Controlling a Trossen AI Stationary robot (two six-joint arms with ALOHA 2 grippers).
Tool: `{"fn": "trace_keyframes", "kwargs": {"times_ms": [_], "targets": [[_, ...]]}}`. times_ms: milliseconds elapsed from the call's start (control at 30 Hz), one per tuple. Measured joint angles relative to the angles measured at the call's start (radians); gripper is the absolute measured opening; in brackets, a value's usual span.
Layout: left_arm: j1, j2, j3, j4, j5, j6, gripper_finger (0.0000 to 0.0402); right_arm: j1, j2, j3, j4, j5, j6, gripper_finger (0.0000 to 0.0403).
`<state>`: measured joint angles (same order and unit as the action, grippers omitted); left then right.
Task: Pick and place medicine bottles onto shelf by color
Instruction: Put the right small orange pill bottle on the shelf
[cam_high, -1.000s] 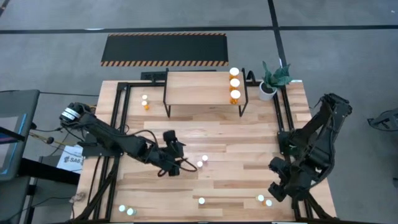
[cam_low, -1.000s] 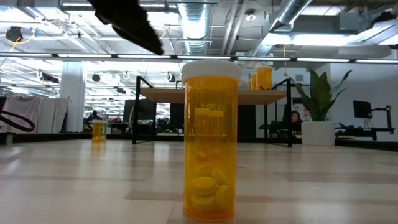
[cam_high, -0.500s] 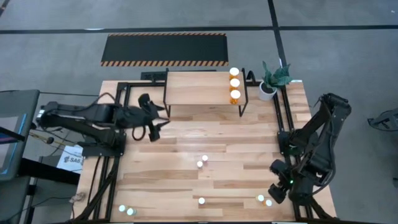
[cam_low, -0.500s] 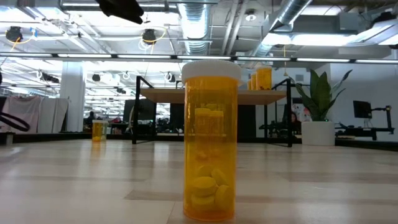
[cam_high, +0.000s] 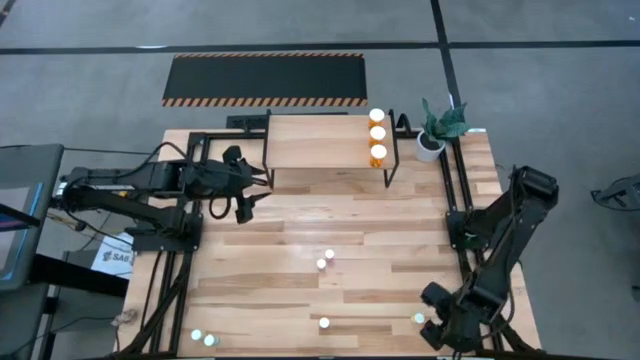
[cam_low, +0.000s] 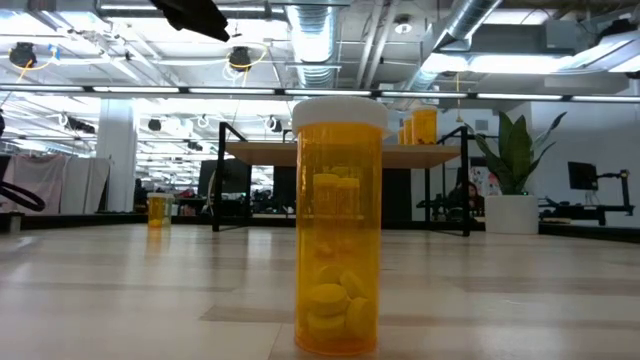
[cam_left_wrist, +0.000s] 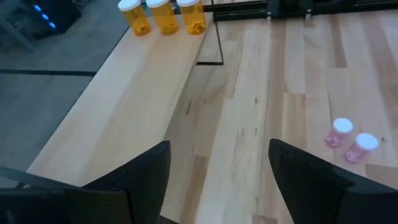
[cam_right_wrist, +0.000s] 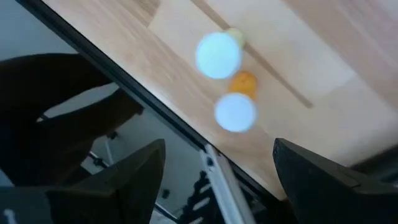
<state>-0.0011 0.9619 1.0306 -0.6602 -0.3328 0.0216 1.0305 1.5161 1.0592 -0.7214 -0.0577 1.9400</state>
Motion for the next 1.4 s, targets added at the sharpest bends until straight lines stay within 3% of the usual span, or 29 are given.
{"fn": "trace_keyframes", "kwargs": {"times_ms": [300,533,1400], "targets": [[0.061,0.000,0.000,0.031,0.087,0.005,0.0258,-0.025,0.092,0.002,0.015,-0.049,0.004,0.0317],[0.069,0.000,0.000,0.031,0.093,0.000,0.0258,-0.031,0.142,0.002,0.018,-0.076,0.001,0.0308],[0.068,0.000,0.000,0.031,0.103,-0.018,0.0258,-0.038,0.116,0.002,0.003,-0.078,-0.016,0.0128]]}}
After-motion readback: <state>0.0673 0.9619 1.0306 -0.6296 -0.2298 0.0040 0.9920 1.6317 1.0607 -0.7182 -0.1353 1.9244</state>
